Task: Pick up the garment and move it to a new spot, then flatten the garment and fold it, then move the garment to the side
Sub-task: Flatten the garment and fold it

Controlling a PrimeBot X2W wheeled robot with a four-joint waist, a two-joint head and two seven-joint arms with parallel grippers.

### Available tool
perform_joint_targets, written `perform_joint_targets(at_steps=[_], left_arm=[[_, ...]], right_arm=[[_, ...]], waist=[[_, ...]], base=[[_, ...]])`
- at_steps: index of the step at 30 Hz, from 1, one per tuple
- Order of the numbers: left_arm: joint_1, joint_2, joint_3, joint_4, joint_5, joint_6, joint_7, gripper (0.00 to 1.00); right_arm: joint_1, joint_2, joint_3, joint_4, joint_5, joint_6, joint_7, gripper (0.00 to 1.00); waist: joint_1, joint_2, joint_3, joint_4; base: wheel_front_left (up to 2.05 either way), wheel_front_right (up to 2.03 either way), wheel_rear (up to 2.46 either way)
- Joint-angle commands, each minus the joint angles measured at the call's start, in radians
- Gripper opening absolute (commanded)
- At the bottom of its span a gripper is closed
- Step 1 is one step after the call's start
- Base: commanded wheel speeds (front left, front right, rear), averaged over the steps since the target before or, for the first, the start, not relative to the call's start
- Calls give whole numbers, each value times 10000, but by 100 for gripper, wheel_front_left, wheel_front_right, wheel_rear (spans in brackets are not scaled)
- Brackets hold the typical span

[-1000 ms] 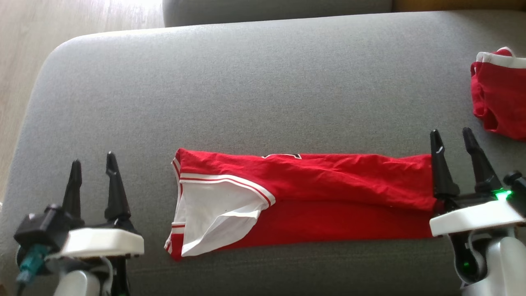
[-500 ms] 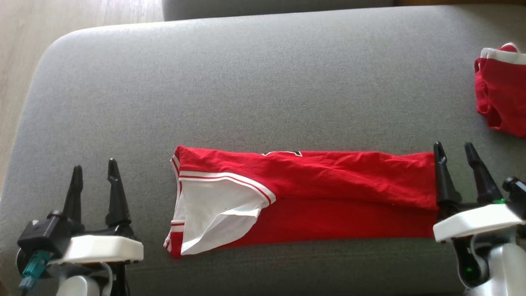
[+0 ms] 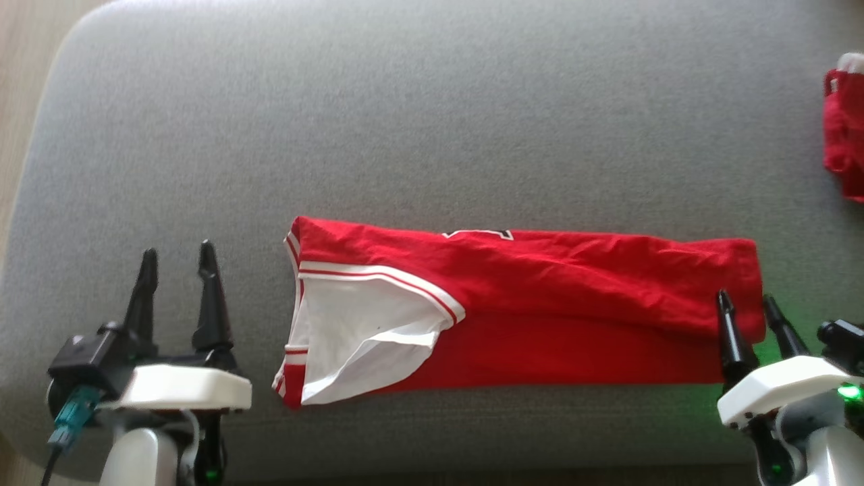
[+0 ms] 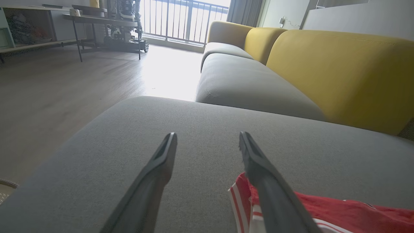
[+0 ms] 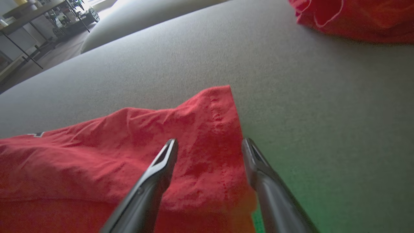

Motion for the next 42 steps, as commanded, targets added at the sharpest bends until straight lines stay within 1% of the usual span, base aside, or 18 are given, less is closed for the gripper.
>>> perform_joint_targets(at_steps=[1, 9, 22, 23, 24, 25, 29, 36, 42], left_arm=[[-487, 27, 195, -296, -77, -2, -122, 100], [-796, 25, -20, -158, -195, 36, -122, 100], [-838, 25, -40, -60, -101, 22, -122, 100], [-831, 25, -26, -56, -90, 13, -122, 100], [-825, 25, -12, -53, -78, 6, -122, 100], [-818, 24, 3, -52, -67, -1, -122, 100], [-780, 24, 52, -53, -46, -20, -122, 100], [-676, 24, 130, -73, -16, -39, -122, 100], [-600, 24, 160, -99, 21, -43, -122, 100]], right_arm=[[-284, -77, 178, -149, -138, -2, 41, 100], [-487, -76, 70, 564, -340, -2, 302, 100], [-645, -76, 587, 1415, -269, -2, 549, 100], [-652, -76, 622, 1454, -260, -2, 575, 65], [-659, -76, 655, 1479, -260, -2, 586, 14], [-666, -76, 684, 1496, -262, -2, 594, 0], [-700, -76, 744, 1473, -303, -2, 614, 0], [-809, -88, 463, 1173, -566, -2, 523, 0], [-1066, -397, 157, 823, -798, -2, 613, 0]], waist=[[0, -1, 216, 127], [0, -1, 606, 295], [0, -1, 469, 205], [0, -1, 448, 198], [0, -1, 430, 192], [0, -1, 414, 187], [0, -1, 344, 160], [0, -1, 214, 114], [0, -1, 83, 78]], base=[[0, 0, 0], [0, 0, 0], [0, 0, 0], [0, 0, 0], [0, 0, 0], [0, 0, 0], [0, 0, 0], [0, 0, 0], [0, 0, 0]])
